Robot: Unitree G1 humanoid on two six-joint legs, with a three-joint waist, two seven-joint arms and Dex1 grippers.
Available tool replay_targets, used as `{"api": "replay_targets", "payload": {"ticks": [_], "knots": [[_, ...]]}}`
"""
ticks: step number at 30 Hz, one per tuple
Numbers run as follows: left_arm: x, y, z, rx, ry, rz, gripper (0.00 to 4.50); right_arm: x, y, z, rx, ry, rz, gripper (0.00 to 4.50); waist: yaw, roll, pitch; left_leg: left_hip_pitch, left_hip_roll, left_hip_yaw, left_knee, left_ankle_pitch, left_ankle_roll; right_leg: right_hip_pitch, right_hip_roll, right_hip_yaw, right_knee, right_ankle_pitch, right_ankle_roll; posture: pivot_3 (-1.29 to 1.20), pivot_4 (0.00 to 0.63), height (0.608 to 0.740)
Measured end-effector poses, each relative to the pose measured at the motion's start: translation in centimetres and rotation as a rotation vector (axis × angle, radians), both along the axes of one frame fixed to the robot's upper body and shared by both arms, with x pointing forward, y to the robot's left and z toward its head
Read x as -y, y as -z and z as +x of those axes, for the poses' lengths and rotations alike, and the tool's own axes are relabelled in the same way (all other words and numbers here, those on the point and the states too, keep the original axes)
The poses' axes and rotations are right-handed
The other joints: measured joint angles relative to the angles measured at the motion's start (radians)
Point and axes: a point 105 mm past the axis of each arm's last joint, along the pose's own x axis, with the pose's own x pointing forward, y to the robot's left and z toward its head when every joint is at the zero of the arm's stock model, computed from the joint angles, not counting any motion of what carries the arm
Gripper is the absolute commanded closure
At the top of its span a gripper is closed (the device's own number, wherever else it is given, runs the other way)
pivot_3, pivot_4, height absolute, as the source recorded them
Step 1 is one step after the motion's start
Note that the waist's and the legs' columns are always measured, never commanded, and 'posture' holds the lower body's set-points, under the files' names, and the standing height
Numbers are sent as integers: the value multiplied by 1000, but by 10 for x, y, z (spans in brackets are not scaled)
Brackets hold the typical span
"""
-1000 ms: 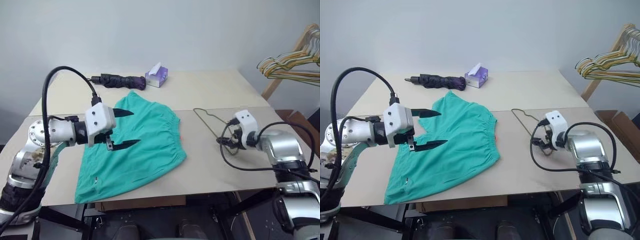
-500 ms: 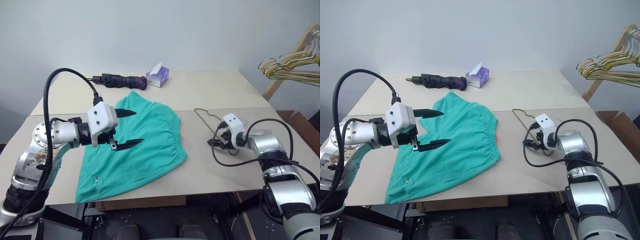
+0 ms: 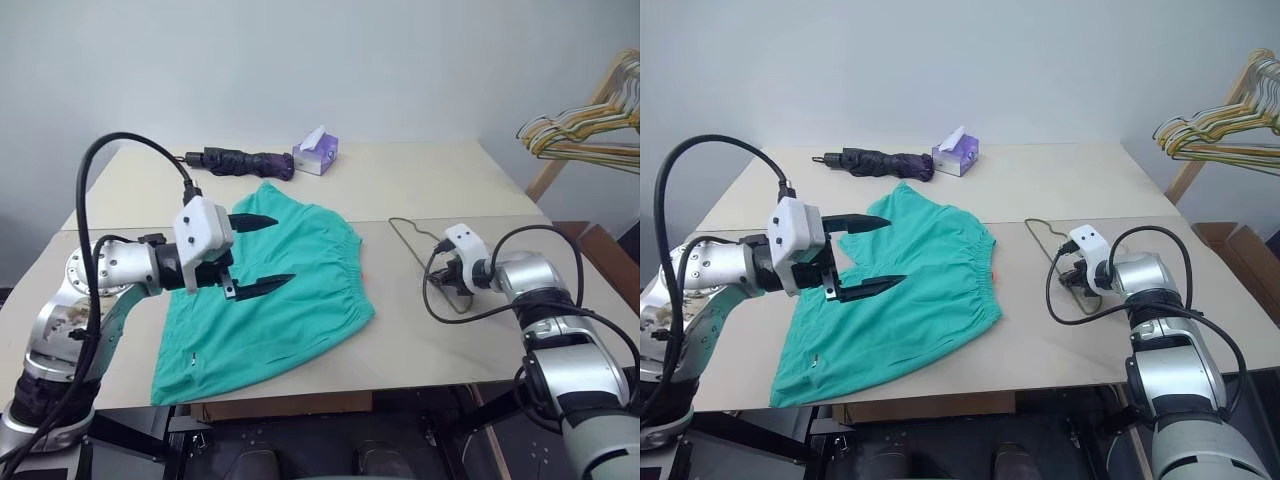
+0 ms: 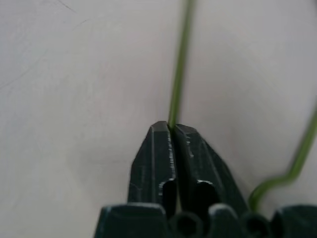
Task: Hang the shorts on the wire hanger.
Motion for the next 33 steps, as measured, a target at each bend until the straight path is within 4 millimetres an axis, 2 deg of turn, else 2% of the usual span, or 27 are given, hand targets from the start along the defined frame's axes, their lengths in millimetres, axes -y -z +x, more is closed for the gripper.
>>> {"api": "replay_targets", "payload": {"ticks": [6, 8, 10, 14, 18, 22, 26, 29, 33], "knots": [[4, 0, 5, -49, -10, -19, 0, 2, 2, 1, 55, 44, -9, 4454, -1, -2, -2, 1, 0, -1, 0, 0, 0, 1, 0, 0, 0, 0, 0, 101, 0, 740], [5, -2, 12, -102, -43, -67, 0, 3, 1, -1, 106, 61, 5, 4454, 4, -2, -2, 0, 0, -1, 0, 0, 0, 1, 0, 0, 0, 0, 0, 95, 0, 740], [10, -10, 24, -176, -92, -213, 0, 1, -6, -6, 188, 57, 17, 4454, 10, -2, -1, -2, 0, -2, 0, 0, 0, -1, 0, 0, 0, 0, 1, 85, 0, 740], [21, -24, 44, -367, -154, -583, 0, -36, -47, -16, 437, -65, 33, 4454, 5, -1, -1, -4, -1, -4, 1, 0, 0, -2, 0, -1, 0, 0, 1, 63, 0, 740], [33, -13, 54, -610, -201, -812, 0, -80, -89, -35, 708, -197, 44, 4454, -2, -1, -1, -4, -1, -5, 1, 0, 0, -2, 0, -1, 1, 0, 1, 51, 0, 740], [37, -9, 67, -735, -279, -997, 0, -122, -118, -52, 891, -286, 84, 4454, -4, -2, -1, -2, -2, -5, 1, 0, 0, 0, 0, -1, 1, 0, 1, 48, 0, 740], [31, -17, 74, -747, -329, -1080, 0, -148, -122, -64, 936, -354, 105, 4454, -3, -2, -1, -3, -3, -6, 1, 0, 0, 0, -1, -1, 0, 0, 1, 52, 0, 740], [29, -19, 75, -739, -334, -1098, 0, -156, -119, -68, 935, -383, 96, 4454, -1, -2, -1, -3, -3, -6, 1, 0, 0, 0, -1, -2, 0, 0, 1, 56, 0, 740], [28, -21, 76, -732, -340, -1106, 1192, -159, -117, -70, 939, -405, 73, 4500, 3, -2, -1, -3, -3, -6, 1, 0, 0, 0, -1, -2, -1, 0, 1, 55, 0, 740]]}}
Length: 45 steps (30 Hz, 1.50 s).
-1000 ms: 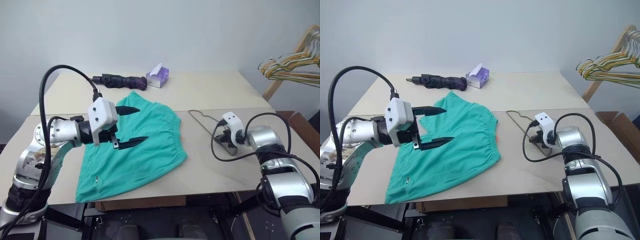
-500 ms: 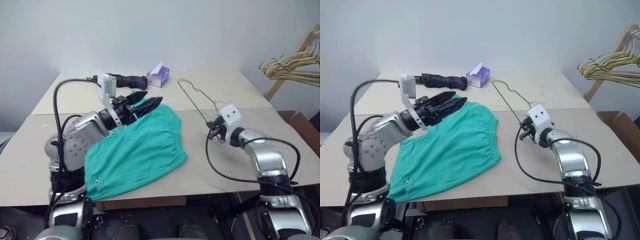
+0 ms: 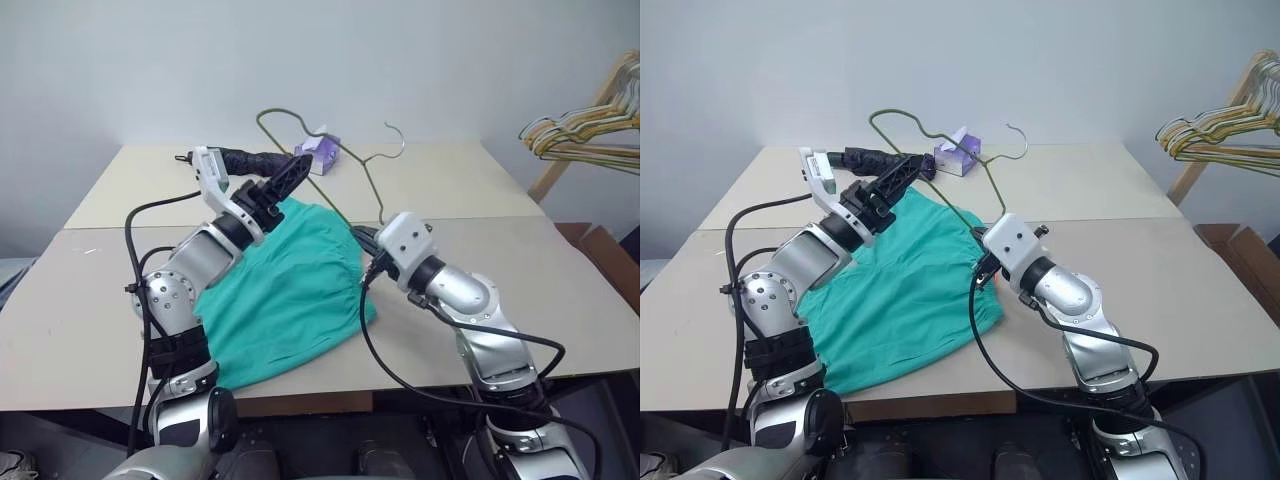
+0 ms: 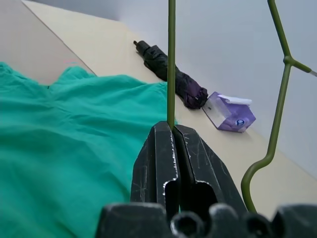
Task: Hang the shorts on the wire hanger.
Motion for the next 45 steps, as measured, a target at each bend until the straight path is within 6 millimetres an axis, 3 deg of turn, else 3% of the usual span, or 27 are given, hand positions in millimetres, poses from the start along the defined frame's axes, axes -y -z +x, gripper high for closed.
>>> {"api": "replay_targets", "payload": {"ticks": [9, 10, 17, 18, 26, 30, 34, 38, 42, 45], "knots": [[1, 0, 3, 1, -25, 4, 4296, 0, 5, -5, 32, -25, -55, 4500, 5, 0, 0, 0, 0, 0, 0, 0, 0, 0, 0, 0, -1, 0, 0, 54, 0, 740], [1, 0, 3, 1, -26, 3, 4468, -1, 6, -6, 28, -28, -52, 4500, 5, 0, 0, 0, 0, 0, 0, 0, 0, 0, 0, 0, -1, 0, 0, 53, 0, 740], [1, 0, 4, 2, -39, 1, 4468, -3, 7, -6, 31, -25, -53, 4500, 4, 0, 0, 0, 0, 0, 0, 0, 0, 0, 0, 0, -1, 0, 0, 54, 0, 740], [2, 0, 4, 2, -43, 4, 4500, -3, 7, -5, 34, -20, -59, 3958, 4, 0, 0, 0, 0, 0, 0, 0, 0, 0, 0, 0, -1, 0, 0, 54, 0, 740], [4, 8, 6, 49, -64, 148, 4500, -6, 5, -6, 71, -28, -79, 1239, 4, 0, 0, 0, 0, 0, 0, 0, 0, 0, 0, -1, -2, 0, 0, 55, 0, 740], [-11, 0, 6, 127, -90, 214, 4500, -3, 3, -7, 59, -50, -73, 24, 1, 0, 0, 0, 0, 0, 0, 0, 0, 0, 0, -1, -2, 0, 0, 55, 0, 740], [-31, -14, -1, 232, -55, 273, 4500, 14, -14, -2, -91, -111, 46, 24, 0, 0, 0, -1, 0, 0, 0, 0, 0, 0, 0, -1, -2, 0, 0, 46, 0, 740], [-61, -33, -14, 350, 12, 280, 4500, 35, -27, -11, -352, -279, 102, 24, -4, 1, 1, 0, 0, 0, -1, 0, 0, 0, 0, -2, -4, 0, 0, 41, 0, 740], [-79, -60, -45, 551, 156, 177, 4500, 41, -22, -24, -633, -469, 190, 24, -11, 0, 1, -1, 1, 0, -1, 0, 0, 0, 0, -2, -5, 0, 0, 48, 0, 740], [-86, -62, -68, 637, 283, 138, 4500, 39, -14, -31, -753, -569, 196, 24, -20, 0, 1, -1, 1, 0, -1, 0, 0, 0, 0, -2, -4, 0, 0, 57, 0, 740]]}}
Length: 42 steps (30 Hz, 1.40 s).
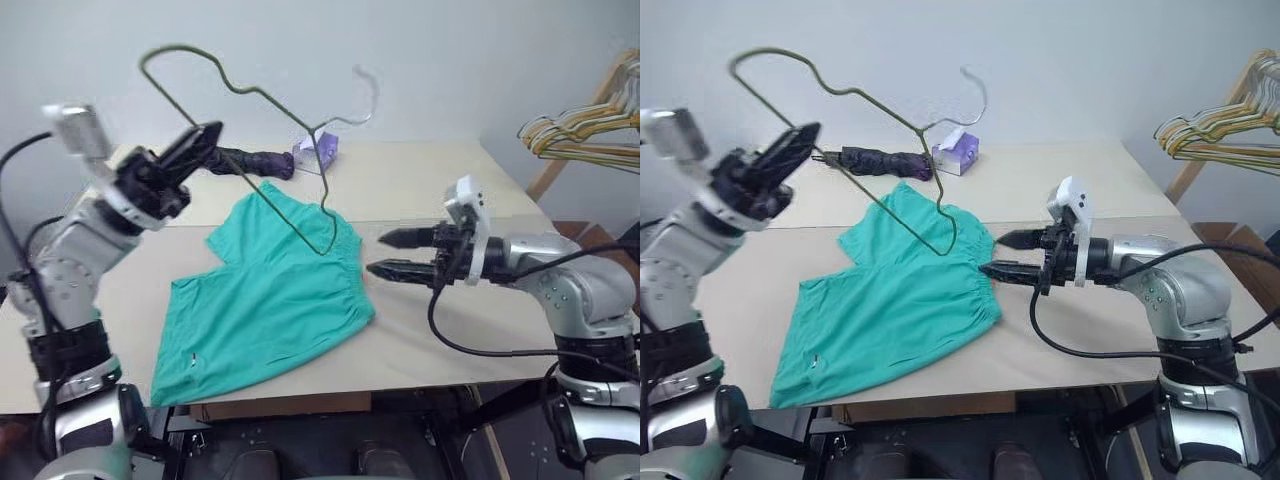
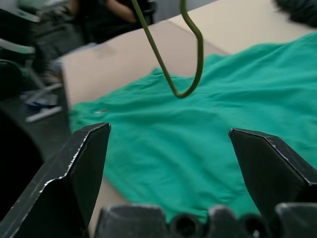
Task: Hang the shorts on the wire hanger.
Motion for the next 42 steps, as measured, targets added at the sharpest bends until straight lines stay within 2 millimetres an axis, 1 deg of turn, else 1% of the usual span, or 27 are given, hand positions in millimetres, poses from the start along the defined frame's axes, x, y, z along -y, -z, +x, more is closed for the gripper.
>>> {"api": "replay_targets", "payload": {"ticks": [2, 5, 10, 14, 19, 31, 34, 42], "knots": [[-4, 2, -10, 15, 79, -19, 4500, -6, 5, -1, -47, -60, -4, 24, -2, 0, 0, 0, 0, 0, 0, 0, 0, 0, 0, 0, 1, 0, 0, 62, 0, 740], [-3, 0, -17, 40, 138, -31, 4500, -19, 6, 1, -71, -108, -5, 24, -2, 0, 0, 0, 0, 0, 0, 0, 0, 0, 0, 0, 1, 0, 0, 71, 0, 740], [-1, 0, -19, 52, 154, -38, 4500, -32, 5, 1, -70, -172, -8, 24, 4, 0, 0, -2, 0, 0, 0, 0, 0, -1, 0, 0, -1, 0, 1, 71, 0, 740], [5, 1, -22, 66, 173, -58, 4500, -48, 2, 0, -55, -224, -4, 24, 3, 0, 0, -2, 1, 0, 0, 0, 0, -1, 0, 0, 0, 0, 1, 78, 0, 740], [8, 4, -27, 68, 169, -50, 4500, -52, 2, 0, -66, -245, 4, 24, 5, 0, 0, -2, 1, 0, 0, 0, 0, -1, 0, 0, 0, 0, 1, 84, 0, 740], [6, 2, -25, 90, 145, -73, 4500, -57, 0, -6, -52, -290, -1, 24, 9, 0, 0, -2, 1, 0, 0, 0, 0, -1, 0, 0, 0, 0, 1, 75, 0, 740], [6, 2, -25, 90, 146, -73, 4500, -58, 0, -6, -56, -288, 0, 582, 10, 0, 0, -2, 1, 0, 0, 0, 0, -1, 0, 0, 0, 0, 1, 67, 0, 740], [5, 5, -25, 77, 143, -79, 4500, -59, 1, -5, -63, -273, -4, 3361, 8, 0, 0, -2, 1, 0, 0, 0, 0, -1, 0, 0, 0, 0, 1, 64, 0, 740]]}}
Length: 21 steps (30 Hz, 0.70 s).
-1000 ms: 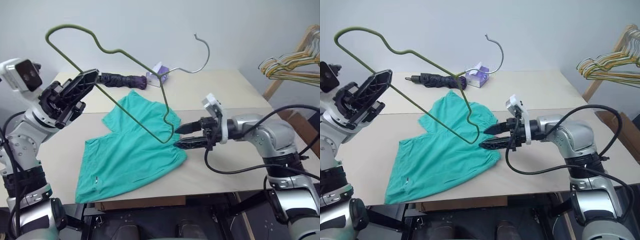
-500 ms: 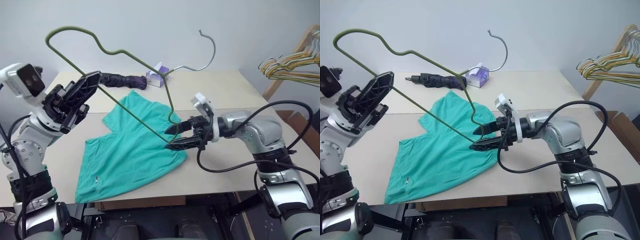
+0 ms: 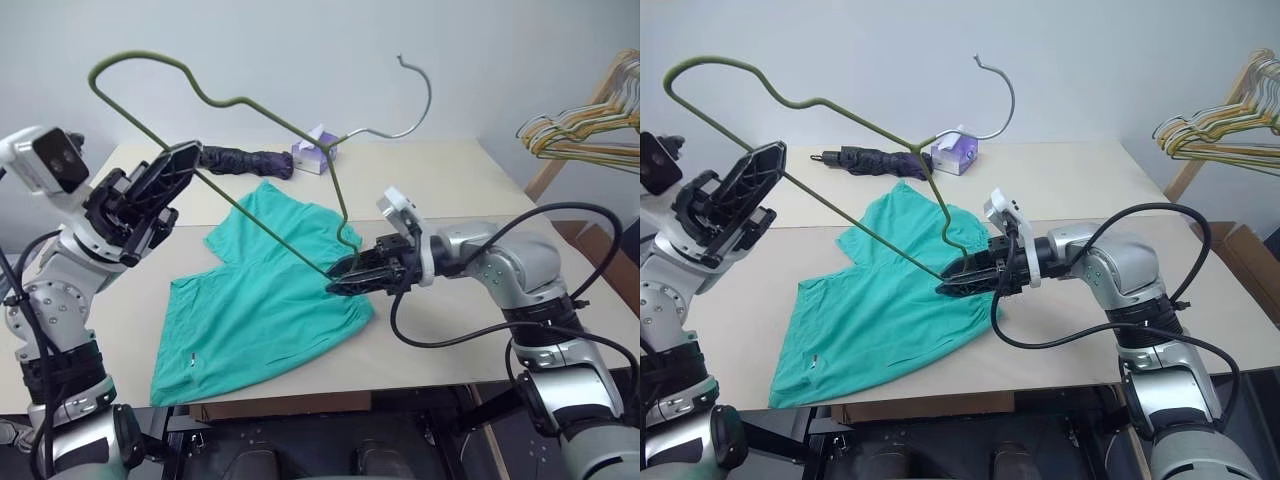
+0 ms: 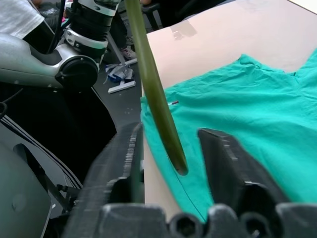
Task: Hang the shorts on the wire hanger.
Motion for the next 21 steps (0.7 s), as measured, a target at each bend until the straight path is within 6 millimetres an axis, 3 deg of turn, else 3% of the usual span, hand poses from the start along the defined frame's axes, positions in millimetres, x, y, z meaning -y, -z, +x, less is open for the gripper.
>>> {"api": "replay_targets", "payload": {"ticks": [3, 11, 16, 21], "knots": [[-2, 2, 2, -13, -14, -4, 4500, -2, 0, -1, 1, -8, -3, 4394, 0, 0, 0, 0, 0, 0, 0, 0, 0, 0, 0, 0, 0, 0, 0, 64, 0, 740], [-5, 6, 9, -33, -61, -37, 4500, -7, 0, -5, 12, -29, -4, 4486, -1, 0, 0, 0, 0, 0, 0, 0, 0, 0, 0, 0, 0, 0, 0, 60, 0, 740], [-3, 20, 14, -77, -92, -10, 3445, -9, 1, -4, 12, -22, 3, 4500, -1, 0, 0, 0, 0, 0, 0, 0, 0, 0, 0, 0, 0, 0, 0, 57, 0, 740], [10, 39, 21, -139, -91, 78, 1959, -9, -3, 0, 25, 21, 25, 4500, -3, 0, 0, 0, 0, 0, 0, 0, 0, 0, 0, 0, 0, 0, 0, 55, 0, 740]]}}
